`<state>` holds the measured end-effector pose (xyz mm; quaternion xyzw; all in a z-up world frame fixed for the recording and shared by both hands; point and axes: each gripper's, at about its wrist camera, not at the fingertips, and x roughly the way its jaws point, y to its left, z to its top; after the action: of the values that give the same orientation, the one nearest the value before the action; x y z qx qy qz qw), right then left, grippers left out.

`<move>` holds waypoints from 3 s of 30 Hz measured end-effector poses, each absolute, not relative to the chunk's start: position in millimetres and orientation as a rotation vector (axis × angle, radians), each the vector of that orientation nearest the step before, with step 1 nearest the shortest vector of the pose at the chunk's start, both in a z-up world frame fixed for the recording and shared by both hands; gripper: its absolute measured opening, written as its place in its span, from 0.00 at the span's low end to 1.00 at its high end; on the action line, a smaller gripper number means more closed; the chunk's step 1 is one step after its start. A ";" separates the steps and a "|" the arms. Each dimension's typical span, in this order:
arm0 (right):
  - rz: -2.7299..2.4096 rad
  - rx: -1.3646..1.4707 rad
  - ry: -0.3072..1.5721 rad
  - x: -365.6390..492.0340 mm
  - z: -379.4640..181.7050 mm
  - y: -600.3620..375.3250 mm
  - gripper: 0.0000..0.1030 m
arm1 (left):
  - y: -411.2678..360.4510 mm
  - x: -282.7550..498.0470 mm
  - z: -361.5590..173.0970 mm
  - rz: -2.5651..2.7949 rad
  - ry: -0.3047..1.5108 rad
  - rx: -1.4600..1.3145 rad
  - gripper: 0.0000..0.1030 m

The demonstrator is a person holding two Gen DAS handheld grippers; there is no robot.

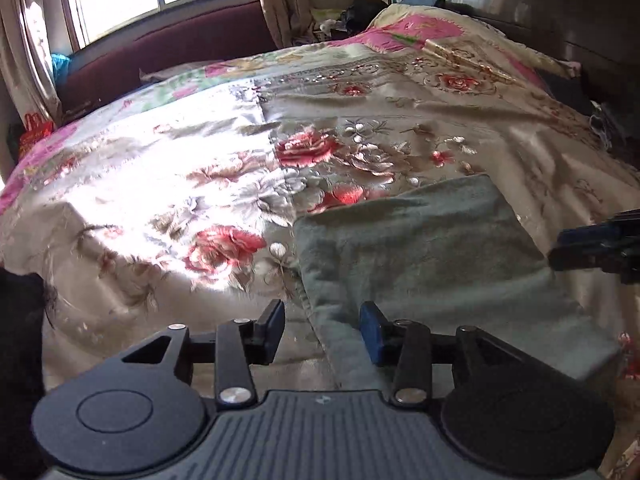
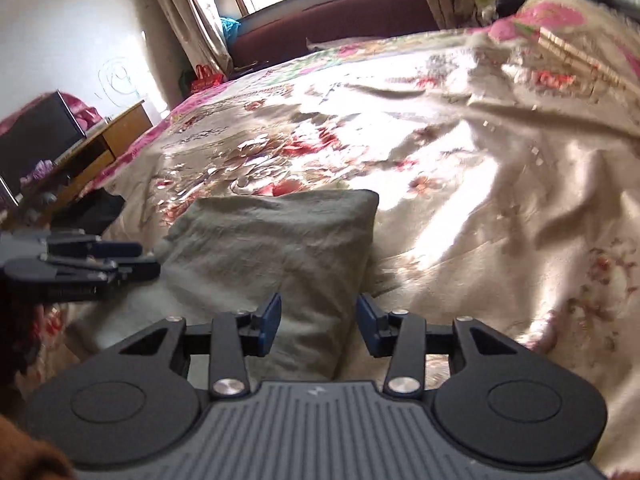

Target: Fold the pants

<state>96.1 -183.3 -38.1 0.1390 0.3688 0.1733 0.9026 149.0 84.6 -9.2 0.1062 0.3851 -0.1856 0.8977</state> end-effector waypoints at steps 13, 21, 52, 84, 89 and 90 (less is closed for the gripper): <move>0.537 0.494 0.874 145.0 -75.5 -191.0 0.47 | 98.8 166.0 -41.8 -0.529 0.932 0.116 0.78; 0.645 0.583 0.922 143.6 -84.9 -192.3 0.49 | 102.2 172.7 -47.1 -0.555 0.925 0.019 0.79; 0.284 0.306 0.868 227.9 -40.8 -336.1 0.29 | -88.4 273.4 -46.8 -0.731 0.804 0.090 0.50; 0.035 0.147 0.587 168.8 -12.1 -315.1 0.35 | -109.1 269.9 -28.5 -0.458 0.699 0.208 0.60; 0.053 0.175 0.624 166.4 -18.5 -320.5 0.37 | -109.4 259.3 -24.8 -0.496 0.706 0.203 0.61; 0.045 0.189 0.634 166.6 -19.3 -322.2 0.37 | -113.6 256.6 -24.8 -0.495 0.699 0.234 0.61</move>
<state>166.6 -322.2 -19.3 0.0928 0.3113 0.0220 0.9455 256.6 -113.6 -24.8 0.1131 0.3382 -0.2397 0.9030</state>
